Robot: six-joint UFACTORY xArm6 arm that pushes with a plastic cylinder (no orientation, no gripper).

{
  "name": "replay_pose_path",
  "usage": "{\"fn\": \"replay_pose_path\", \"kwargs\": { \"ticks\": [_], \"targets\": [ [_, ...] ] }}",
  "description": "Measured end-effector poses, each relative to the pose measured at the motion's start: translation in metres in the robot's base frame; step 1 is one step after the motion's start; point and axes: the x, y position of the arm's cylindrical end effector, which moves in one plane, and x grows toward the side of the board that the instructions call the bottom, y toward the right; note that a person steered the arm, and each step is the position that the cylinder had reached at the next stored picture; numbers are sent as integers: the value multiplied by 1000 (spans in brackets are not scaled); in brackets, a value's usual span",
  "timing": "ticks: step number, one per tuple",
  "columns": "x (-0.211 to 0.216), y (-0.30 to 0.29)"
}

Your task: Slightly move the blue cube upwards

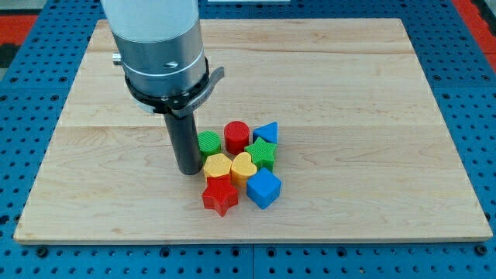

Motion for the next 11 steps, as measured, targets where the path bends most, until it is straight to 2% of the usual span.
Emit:
{"fn": "replay_pose_path", "kwargs": {
  "ticks": [2,4,5,6,7,9,11],
  "targets": [
    [-14,-31],
    [-22,-15],
    [-13,-18],
    [52,-22],
    [90,20],
    [69,76],
    [69,96]
  ]
}}
